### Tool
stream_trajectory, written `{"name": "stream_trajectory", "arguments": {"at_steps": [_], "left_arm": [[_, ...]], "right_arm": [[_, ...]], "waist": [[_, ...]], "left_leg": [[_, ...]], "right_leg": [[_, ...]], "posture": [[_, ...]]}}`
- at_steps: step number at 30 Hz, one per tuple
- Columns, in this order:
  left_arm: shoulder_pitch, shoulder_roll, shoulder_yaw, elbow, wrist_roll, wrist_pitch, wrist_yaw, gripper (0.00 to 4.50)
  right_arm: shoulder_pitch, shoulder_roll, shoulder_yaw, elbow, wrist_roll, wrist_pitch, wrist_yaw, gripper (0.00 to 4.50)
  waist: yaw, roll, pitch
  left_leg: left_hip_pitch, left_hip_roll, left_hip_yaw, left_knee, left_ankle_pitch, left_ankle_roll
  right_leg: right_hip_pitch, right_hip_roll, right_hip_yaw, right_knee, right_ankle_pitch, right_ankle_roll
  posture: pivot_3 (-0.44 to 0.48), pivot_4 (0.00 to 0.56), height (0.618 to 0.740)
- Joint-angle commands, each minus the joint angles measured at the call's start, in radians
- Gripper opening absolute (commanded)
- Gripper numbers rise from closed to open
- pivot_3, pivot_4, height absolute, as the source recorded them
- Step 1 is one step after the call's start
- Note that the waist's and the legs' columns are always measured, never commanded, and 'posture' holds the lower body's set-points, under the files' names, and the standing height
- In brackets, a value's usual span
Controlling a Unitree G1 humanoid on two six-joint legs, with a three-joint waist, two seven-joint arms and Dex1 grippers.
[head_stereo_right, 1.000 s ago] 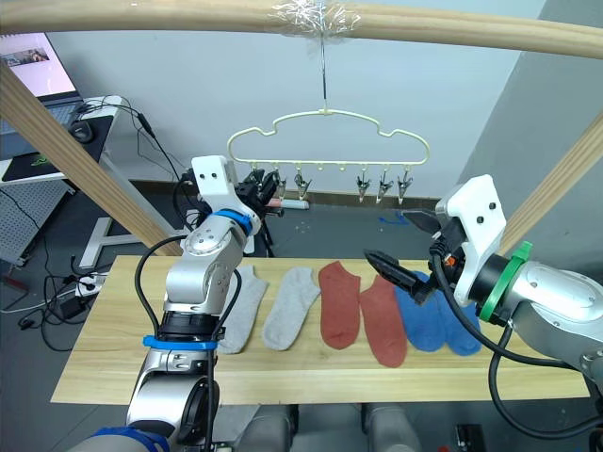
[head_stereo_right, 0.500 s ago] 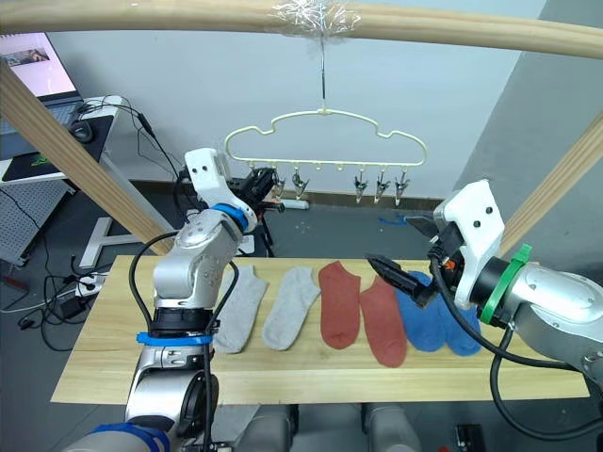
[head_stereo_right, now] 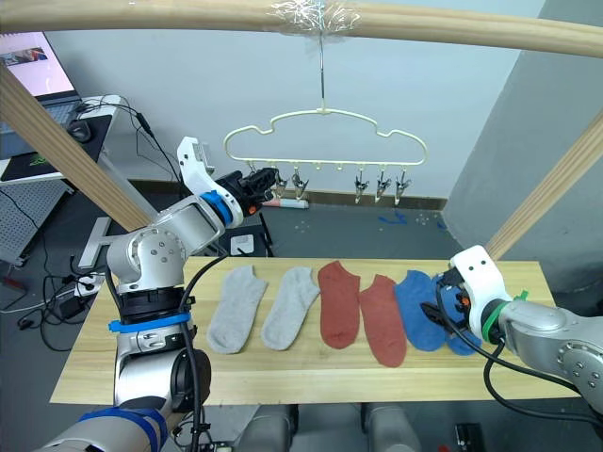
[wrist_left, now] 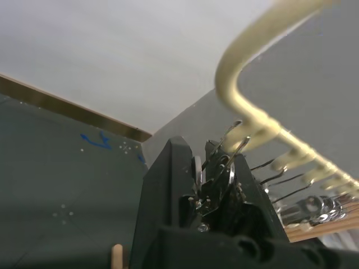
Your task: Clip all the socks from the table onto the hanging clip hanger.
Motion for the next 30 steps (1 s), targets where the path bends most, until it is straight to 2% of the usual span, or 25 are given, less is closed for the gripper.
{"name": "stream_trajectory", "arguments": {"at_steps": [1, 7, 16, 20, 30], "left_arm": [[-0.045, 0.008, 0.036, -0.019, -0.057, 0.053, 0.020, 0.28], [-0.064, 0.009, 0.070, -0.014, -0.107, 0.130, 0.056, 0.28], [-0.067, 0.012, 0.067, -0.029, -0.118, 0.158, 0.071, 0.28], [-0.062, 0.017, 0.065, -0.040, -0.116, 0.163, 0.075, 0.28], [-0.064, 0.027, 0.064, -0.045, -0.119, 0.169, 0.078, 0.28]], "right_arm": [[-0.027, 0.018, 0.042, 0.097, -0.132, -0.001, 0.029, 4.50], [-0.102, 0.090, 0.103, 0.302, -0.303, -0.008, 0.094, 4.50], [-0.264, 0.198, 0.183, 0.630, -0.556, -0.161, 0.253, 4.50], [-0.310, 0.232, 0.188, 0.728, -0.627, -0.209, 0.309, 4.50], [-0.396, 0.315, 0.173, 0.950, -0.746, -0.296, 0.403, 4.50]], "waist": [[0.000, -0.001, 0.000], [0.000, 0.000, 0.003], [0.000, 0.002, 0.008], [0.001, 0.001, 0.009], [0.002, 0.002, 0.016]], "left_leg": [[0.000, 0.000, 0.000, 0.000, 0.000, 0.000], [0.000, 0.000, 0.000, 0.000, 0.000, 0.000], [0.000, 0.000, 0.000, 0.000, 0.000, 0.000], [0.000, 0.000, 0.000, -0.001, 0.000, 0.000], [0.000, 0.000, 0.000, 0.000, 0.000, 0.000]], "right_leg": [[0.000, 0.000, 0.000, 0.000, 0.000, 0.000], [0.000, 0.000, 0.000, 0.000, 0.000, 0.001], [0.000, 0.000, 0.000, 0.000, 0.000, 0.000], [0.000, 0.000, 0.000, 0.000, 0.003, -0.004], [0.000, 0.000, 0.000, 0.000, 0.004, -0.004]], "posture": [[-0.002, 0.276, 0.740], [0.007, 0.280, 0.740], [0.028, 0.281, 0.740], [0.048, 0.285, 0.740], [0.063, 0.284, 0.740]]}}
